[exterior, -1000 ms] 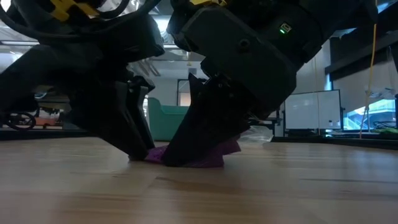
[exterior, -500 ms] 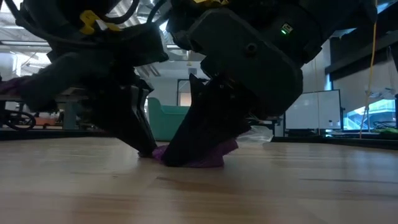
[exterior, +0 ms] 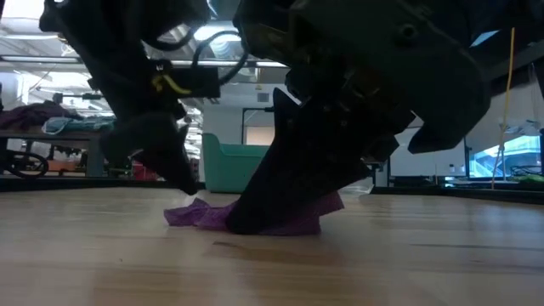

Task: Roll bandage
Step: Roll the violet bandage

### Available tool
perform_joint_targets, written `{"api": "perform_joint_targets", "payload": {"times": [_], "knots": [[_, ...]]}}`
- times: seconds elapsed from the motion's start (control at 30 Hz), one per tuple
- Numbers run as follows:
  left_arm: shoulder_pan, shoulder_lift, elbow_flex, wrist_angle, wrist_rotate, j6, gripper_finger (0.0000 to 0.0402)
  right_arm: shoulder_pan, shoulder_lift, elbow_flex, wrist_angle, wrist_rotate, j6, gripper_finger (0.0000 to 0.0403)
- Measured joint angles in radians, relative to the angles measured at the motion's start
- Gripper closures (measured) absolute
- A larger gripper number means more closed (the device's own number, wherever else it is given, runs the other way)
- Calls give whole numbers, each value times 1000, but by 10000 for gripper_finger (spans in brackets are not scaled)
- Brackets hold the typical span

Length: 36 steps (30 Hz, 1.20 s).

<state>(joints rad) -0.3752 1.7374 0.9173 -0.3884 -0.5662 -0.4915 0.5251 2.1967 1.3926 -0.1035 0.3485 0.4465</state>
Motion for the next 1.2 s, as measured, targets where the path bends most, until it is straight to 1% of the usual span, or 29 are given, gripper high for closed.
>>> {"api": "perform_joint_targets", "payload": {"times": [0.07, 0.23, 0.3, 0.37, 0.57, 0.67, 0.8, 0.93, 1.2], "knots": [[-8, -8, 0, 11, 12, -5, 401, 0, 0, 0, -1, 0, 1, 398], [-57, -35, 3, 193, 202, -6, 394, -1, 0, 0, -1, 3, 3, 398], [-84, -32, 2, 245, 218, -2, 383, -1, 0, 0, -1, 7, 15, 398], [-106, -25, 3, 283, 219, -2, 365, -1, 0, 0, -2, 7, 19, 398], [-154, -12, 2, 286, 220, -30, 288, -2, 0, 0, -2, -10, 20, 398], [-169, 2, 2, 342, 217, -14, 266, -2, 0, 0, -2, 1, 20, 398], [-181, 30, 2, 394, 187, 37, 260, -2, 0, 0, -1, 8, 20, 398], [-177, 45, 2, 397, 163, 84, 266, -2, 0, 0, 0, 9, 13, 398], [-174, 46, 2, 410, 145, 230, 271, -2, 0, -1, 1, 36, 21, 398]]}}
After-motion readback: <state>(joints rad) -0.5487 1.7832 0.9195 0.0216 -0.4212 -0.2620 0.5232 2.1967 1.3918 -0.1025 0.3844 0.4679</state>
